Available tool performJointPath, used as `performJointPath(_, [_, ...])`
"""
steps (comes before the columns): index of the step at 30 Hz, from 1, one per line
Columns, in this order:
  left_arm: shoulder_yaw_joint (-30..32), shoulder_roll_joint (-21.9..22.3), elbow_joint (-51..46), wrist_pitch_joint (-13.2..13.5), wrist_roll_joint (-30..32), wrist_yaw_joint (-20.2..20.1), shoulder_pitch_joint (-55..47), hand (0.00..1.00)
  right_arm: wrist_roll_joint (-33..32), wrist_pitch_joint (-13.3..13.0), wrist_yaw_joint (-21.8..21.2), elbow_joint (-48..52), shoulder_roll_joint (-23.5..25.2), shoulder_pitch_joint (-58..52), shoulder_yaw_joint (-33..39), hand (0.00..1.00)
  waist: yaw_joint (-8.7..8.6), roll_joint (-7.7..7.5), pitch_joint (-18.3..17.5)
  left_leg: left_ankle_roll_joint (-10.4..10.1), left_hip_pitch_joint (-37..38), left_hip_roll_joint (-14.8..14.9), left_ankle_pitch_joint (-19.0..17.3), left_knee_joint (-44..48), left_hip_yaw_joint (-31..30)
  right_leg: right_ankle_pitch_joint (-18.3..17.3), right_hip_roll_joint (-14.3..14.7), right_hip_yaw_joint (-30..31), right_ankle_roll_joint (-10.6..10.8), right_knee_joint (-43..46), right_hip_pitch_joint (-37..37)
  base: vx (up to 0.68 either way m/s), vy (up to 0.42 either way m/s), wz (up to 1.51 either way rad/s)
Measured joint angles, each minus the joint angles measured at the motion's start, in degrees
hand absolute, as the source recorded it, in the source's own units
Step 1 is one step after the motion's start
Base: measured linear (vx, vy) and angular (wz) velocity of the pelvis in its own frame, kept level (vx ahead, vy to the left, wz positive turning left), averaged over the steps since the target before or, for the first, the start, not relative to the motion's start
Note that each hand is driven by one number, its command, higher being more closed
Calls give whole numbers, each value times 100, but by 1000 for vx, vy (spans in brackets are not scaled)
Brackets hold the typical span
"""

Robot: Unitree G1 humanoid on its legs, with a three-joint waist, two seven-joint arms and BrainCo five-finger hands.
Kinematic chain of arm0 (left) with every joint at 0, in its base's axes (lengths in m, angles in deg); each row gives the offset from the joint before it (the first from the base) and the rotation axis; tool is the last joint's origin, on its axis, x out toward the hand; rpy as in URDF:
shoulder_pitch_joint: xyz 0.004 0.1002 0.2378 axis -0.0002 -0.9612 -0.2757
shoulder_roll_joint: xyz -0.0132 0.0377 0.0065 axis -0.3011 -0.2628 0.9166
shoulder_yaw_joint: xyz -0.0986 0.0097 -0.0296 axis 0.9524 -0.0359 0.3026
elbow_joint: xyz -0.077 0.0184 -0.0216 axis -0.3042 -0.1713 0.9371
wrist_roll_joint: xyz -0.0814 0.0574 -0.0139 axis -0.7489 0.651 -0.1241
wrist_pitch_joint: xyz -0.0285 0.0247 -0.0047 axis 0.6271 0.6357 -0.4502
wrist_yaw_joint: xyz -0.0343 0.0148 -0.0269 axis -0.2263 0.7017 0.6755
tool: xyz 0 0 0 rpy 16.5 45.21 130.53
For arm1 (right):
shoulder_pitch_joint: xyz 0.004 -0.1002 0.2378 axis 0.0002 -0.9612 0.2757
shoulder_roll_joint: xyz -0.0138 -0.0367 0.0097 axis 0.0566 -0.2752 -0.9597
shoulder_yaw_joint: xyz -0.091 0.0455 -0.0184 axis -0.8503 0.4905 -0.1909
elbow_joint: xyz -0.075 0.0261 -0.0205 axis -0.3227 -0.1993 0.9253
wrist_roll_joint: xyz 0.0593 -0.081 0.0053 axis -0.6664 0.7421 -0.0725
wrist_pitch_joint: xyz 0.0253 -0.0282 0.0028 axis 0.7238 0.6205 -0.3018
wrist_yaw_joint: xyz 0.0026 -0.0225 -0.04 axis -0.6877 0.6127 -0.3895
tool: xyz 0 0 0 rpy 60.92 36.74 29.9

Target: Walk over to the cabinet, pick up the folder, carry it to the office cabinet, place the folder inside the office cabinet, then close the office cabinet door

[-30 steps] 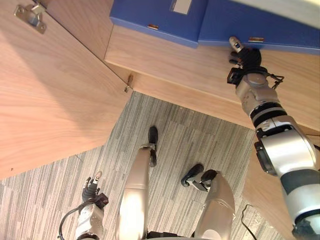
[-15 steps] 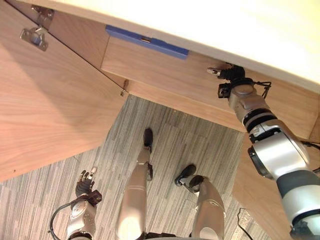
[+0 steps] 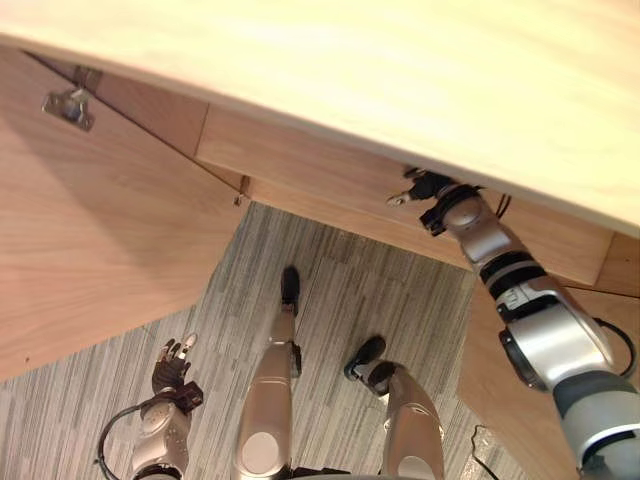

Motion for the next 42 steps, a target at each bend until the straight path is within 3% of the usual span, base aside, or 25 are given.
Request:
performJointPath(6, [-144, -71, 201, 21, 0, -72, -6, 0, 515, -125, -461, -242, 244, -234, -226, 0, 1, -1, -2, -65, 450, 51, -27, -7, 4, 183, 186, 87, 31, -485, 575, 82, -50, -9])
performJointPath(12, [-127, -161, 353, 32, 79, -124, -13, 0, 283, -52, -646, -901, 412, -656, 131, 0, 42, -1, -1, -163, 960, 34, -113, 107, -5, 294, 254, 125, 70, -799, 1254, 52, 10, 2])
performJointPath(17, [-15, -131, 744, -28, 351, -205, -15, 0, 271, 117, -644, -1153, 906, -1511, 1509, 0, 15, 20, -36, -208, 1396, 151, -171, 328, -21, 439, 458, 148, 20, -1116, 1890, -24, -6, -5])
performJointPath(23, [44, 106, 1166, -102, 558, -217, 3, 0, -169, 180, -335, -1366, 1504, -2835, 2875, 0, -42, 62, -495, -204, 1622, 237, -171, 352, -67, 447, 594, 106, -44, -1251, 2168, -57, 9, 3])
performJointPath(25, [228, 331, 1217, -136, 680, -196, 48, 0, -152, 176, 25, -1353, 1804, -3215, 3469, 0, -58, 24, -576, -12, 1406, 280, -984, 1486, 28, 609, 548, 118, -75, -1431, 2334, -10, 83, -23])
performJointPath(27, [377, 594, 1348, -156, 800, -151, -20, 0, -153, 155, 438, -1238, 2143, -3834, 3949, 0, -176, 54, -751, 6, 1196, 348, -2189, 3473, 29, 724, 542, 282, 68, -1533, 2611, 61, 151, -38])
performJointPath(29, [369, 685, 1430, -152, 972, -105, -109, 0, -153, 151, 549, -1214, 2265, -4257, 4099, 0, -273, 87, -1051, -26, 1254, 377, -2383, 3344, 1, 815, 684, 447, 152, -1684, 2620, 61, 169, -30])
performJointPath(30, [331, 692, 1445, -145, 1066, -80, -69, 0, -152, 156, 594, -1250, 2356, -4399, 4262, 0, -328, 9, -1143, -30, 1385, 310, -2397, 3015, -7, 903, 697, 503, 143, -1864, 2604, 17, 137, -28])
performJointPath(31, [65, 693, 1454, -131, 1362, -34, -6, 0, -151, 150, 636, -1309, 2486, -4543, 4578, 0, -396, -112, -1212, 114, 1686, 98, -2227, 2235, -49, 1162, 678, 652, 120, -2235, 2619, 2, 130, -20])
performJointPath(32, [-55, 710, 1458, -129, 1474, -32, -7, 0, -152, 146, 657, -1316, 2525, -4608, 4666, 0, -441, -145, -1232, 113, 1785, 30, -2096, 1993, -15, 1248, 644, 692, 141, -2320, 2621, -32, 93, -15])
performJointPath(36, [-621, 854, 1680, -74, 1975, -36, -79, 0, -171, 104, 695, -1316, 2694, -5122, 5145, 0, -676, -108, -1393, 234, 2609, -323, -1308, 378, 150, 1358, 394, 801, 212, -2405, 2614, -37, 47, -4])
performJointPath(38, [-686, 906, 1782, -50, 2233, 7, -75, 0, -402, 86, 748, -1225, 2794, -5374, 5304, 0, -718, -108, -1416, 220, 2928, -332, -1074, -167, 287, 1391, 403, 939, 237, -2348, 2574, -1, 20, -39])
performJointPath(42, [-667, 970, 2025, -36, 2674, 67, -14, 0, -704, 10, 888, -946, 2869, -5665, 5347, 0, -824, -195, -1501, 271, 3284, -353, -1068, -315, 775, 1414, 361, 1379, 254, -2213, 2512, -14, 31, -60])
